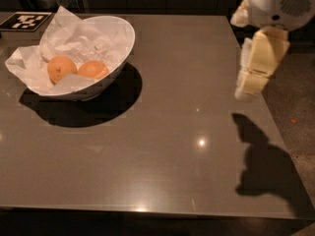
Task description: Pick orange from white bowl
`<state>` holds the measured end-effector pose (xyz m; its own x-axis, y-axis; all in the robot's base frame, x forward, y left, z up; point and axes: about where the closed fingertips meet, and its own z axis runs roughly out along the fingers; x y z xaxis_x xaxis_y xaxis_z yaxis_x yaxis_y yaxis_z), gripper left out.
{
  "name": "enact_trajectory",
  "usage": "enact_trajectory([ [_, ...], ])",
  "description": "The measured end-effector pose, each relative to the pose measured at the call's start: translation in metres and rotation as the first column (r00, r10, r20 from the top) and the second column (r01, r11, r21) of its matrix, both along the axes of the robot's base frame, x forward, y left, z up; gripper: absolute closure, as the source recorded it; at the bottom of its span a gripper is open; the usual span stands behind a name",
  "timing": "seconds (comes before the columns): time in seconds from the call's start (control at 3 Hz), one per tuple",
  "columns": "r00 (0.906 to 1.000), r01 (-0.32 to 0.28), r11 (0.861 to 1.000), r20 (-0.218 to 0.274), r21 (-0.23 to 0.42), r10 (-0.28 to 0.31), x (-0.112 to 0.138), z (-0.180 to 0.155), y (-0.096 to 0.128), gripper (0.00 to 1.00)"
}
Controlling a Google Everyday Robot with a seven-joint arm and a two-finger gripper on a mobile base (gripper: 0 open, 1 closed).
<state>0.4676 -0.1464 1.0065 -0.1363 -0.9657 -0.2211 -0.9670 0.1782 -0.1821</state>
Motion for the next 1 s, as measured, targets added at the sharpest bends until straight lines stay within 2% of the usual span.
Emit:
enact_trajectory([
  [0.33, 0.9994, 0.002, 1.000, 0.033, 0.011, -0.002, 0.005, 0.005, 0.004, 0.00],
  [0.67, 0.9989, -0.010, 1.000, 0.047, 0.022, 0.009, 0.012, 0.007, 0.029, 0.00],
  [1.0, 0.9965, -0.031, 0.999, 0.079, 0.030, 0.029, 0.031, 0.017, 0.094, 0.00],
])
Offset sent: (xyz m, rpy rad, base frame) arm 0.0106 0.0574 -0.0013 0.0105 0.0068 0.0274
